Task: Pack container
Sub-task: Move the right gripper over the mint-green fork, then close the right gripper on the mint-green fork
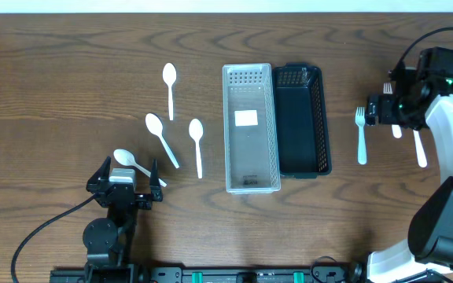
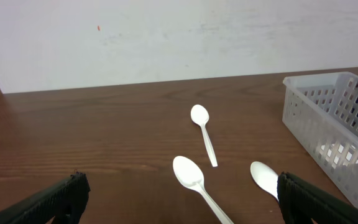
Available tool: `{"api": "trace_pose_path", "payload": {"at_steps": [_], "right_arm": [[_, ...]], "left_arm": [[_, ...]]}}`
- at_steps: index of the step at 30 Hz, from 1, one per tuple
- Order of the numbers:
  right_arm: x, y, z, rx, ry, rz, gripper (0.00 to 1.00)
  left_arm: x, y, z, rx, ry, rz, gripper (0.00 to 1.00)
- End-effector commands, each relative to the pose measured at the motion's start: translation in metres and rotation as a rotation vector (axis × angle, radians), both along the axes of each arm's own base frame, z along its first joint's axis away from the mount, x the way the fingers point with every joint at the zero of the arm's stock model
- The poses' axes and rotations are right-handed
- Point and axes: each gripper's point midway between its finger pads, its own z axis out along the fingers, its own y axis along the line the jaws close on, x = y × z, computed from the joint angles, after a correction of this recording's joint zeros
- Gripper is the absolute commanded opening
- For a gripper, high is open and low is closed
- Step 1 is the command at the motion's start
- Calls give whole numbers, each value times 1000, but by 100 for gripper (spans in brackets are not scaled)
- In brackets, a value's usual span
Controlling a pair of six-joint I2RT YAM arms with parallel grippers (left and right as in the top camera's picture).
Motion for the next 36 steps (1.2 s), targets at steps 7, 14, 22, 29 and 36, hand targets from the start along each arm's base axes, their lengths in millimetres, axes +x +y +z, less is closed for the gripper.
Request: {"api": "trace_pose_path", "payload": {"at_steps": [7,14,22,29,36], "right_arm": [[4,5,-37,-172,123,-75,99],[9,17,-54,-136,135,-79,99],[7,24,-85,-71,195,-69,99],[6,24,-101,-54,223,-82,99],[2,17,-113,-32,249,-105,99]], "left_arm": [[0,1,-15,2,37,2,98],[0,1,-15,2,37,2,98],[0,1,-15,2,37,2,98],[0,1,-15,2,37,2,98],[0,1,-15,2,37,2,98]]}}
